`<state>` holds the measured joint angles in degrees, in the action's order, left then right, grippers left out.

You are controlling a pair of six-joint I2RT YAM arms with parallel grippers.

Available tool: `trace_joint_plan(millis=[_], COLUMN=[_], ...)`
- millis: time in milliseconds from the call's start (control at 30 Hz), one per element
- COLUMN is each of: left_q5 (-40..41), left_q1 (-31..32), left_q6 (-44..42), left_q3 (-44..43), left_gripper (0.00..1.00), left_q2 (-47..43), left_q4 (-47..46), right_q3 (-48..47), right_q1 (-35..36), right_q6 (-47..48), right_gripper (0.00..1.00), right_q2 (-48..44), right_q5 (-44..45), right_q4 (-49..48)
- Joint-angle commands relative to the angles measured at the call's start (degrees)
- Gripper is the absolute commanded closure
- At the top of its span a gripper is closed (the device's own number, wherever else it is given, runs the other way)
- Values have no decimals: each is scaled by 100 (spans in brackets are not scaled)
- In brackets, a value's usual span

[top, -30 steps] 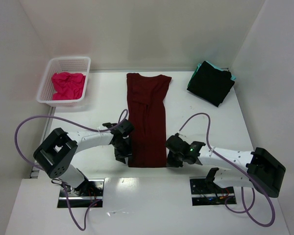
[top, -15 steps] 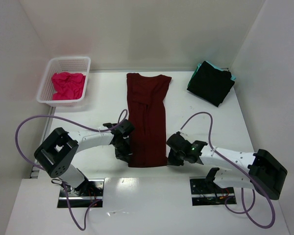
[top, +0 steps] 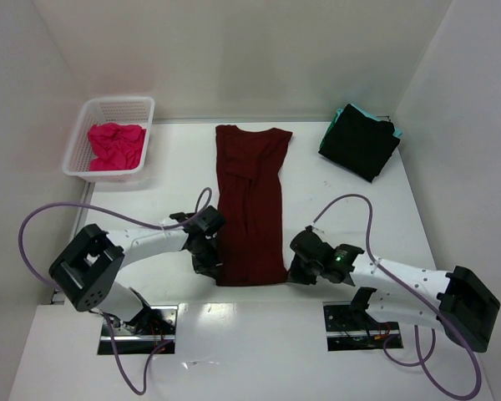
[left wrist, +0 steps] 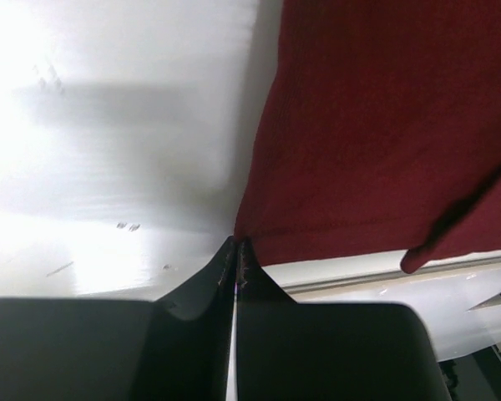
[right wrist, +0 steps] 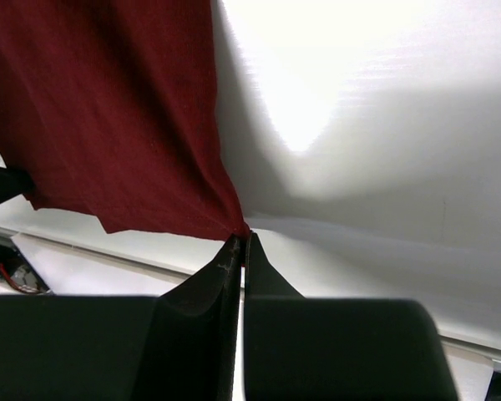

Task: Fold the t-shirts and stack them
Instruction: Grab the bottom of the folded rectangular tshirt with both arms, then fold the folded rectangular tshirt in 1/3 of the way

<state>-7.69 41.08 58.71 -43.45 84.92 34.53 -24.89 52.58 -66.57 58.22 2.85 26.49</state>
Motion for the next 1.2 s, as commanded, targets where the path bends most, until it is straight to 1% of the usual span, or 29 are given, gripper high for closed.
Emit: trace_joint_plan(millis=[0,100,200,333,467,533,667,833,1000,1167], left_q5=[171,224,224,362,496,584,637,637,584,470], left_q1=[23,23,23,23,-293,-594,-1158,-1726,-1985,-2167], left_q6=[192,202,106,1,-384,-623,-1326,-1937,-2430,-2610], left_q3=[154,161,-82,-496,-943,-1159,-1784,-2642,-3700,-4348], left_gripper=[100,100,100,100,100,100,100,100,100,100], left_q2=[-415,-543,-555,-598,-660,-591,-120,646,1575,2181], left_q4=[491,502,615,845,995,1047,1100,1007,995,881], right_q3=[72,72,-102,-644,-1191,-1447,-1968,-2589,-3189,-3978], right_q1=[-46,-46,-46,-46,-381,-777,-1250,-1777,-2148,-2374], right_q6=[-93,-23,56,222,525,883,1405,1896,2370,2579], right_gripper=[100,100,100,100,100,100,100,100,100,100], right_q2=[-266,-276,-276,-165,68,297,843,1669,2406,3188], right_q5=[110,44,-30,75,190,128,66,66,14,-39], right_q4=[225,225,163,362,436,436,247,-51,-241,-417])
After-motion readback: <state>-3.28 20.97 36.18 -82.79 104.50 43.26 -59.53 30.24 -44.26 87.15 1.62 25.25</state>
